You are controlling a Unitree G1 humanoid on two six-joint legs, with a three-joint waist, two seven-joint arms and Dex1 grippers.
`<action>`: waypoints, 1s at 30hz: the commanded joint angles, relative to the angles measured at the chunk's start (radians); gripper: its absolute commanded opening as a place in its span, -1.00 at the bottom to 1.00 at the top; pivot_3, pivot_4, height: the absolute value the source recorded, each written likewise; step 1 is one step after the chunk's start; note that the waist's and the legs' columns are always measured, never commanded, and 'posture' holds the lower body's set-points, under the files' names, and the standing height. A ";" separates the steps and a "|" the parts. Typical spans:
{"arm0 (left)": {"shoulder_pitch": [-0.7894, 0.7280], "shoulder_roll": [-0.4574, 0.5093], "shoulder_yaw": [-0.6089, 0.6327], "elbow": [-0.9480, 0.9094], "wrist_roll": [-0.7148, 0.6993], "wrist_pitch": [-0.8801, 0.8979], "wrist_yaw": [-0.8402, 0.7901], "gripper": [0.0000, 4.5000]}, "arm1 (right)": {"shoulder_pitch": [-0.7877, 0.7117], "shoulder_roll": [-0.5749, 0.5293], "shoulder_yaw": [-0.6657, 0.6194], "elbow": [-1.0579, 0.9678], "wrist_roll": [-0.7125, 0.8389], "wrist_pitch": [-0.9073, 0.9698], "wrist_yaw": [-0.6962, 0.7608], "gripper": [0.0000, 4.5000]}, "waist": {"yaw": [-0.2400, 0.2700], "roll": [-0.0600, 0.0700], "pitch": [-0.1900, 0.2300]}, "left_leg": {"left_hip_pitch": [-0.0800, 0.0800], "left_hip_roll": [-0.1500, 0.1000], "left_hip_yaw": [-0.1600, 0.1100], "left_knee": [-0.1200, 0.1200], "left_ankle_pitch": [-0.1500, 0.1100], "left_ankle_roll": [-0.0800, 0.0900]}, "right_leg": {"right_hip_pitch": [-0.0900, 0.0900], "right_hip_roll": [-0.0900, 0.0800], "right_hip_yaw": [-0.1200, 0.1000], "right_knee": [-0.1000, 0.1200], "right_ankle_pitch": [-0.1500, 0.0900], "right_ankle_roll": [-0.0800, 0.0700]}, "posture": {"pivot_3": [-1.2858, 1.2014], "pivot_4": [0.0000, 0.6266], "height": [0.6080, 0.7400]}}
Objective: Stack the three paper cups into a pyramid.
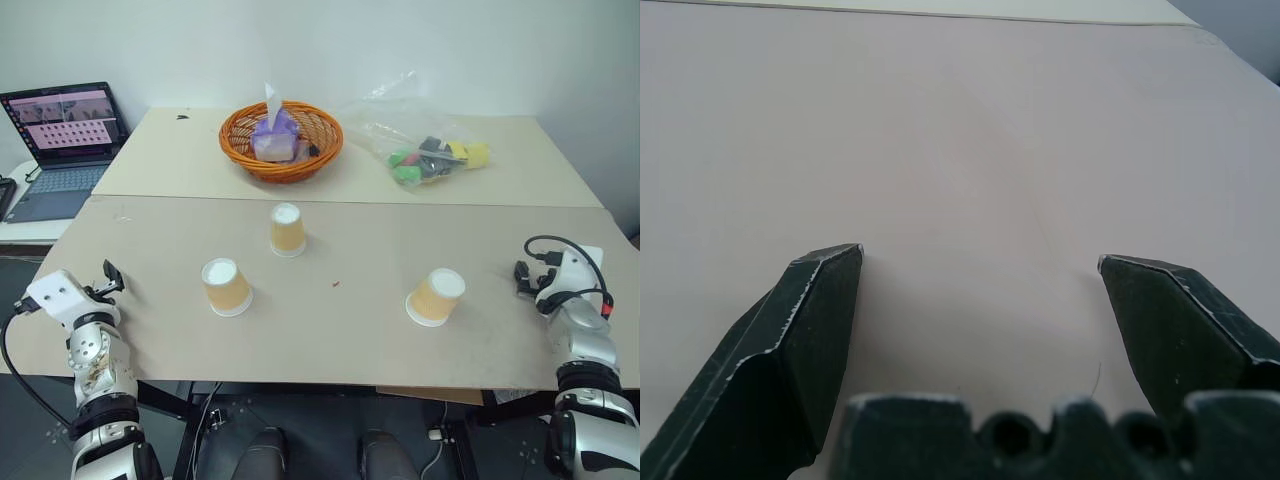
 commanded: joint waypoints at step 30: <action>0.218 0.430 -0.245 -0.693 -0.278 0.600 -0.991 1.00 | -0.235 -0.092 0.466 -1.099 0.540 0.631 1.004 0.96 | 0.008 0.008 0.005 | -0.005 0.004 0.001 0.001 -0.001 0.002 | -0.006 0.003 0.001 0.000 0.000 -0.001 | 0.03 -0.52 1.00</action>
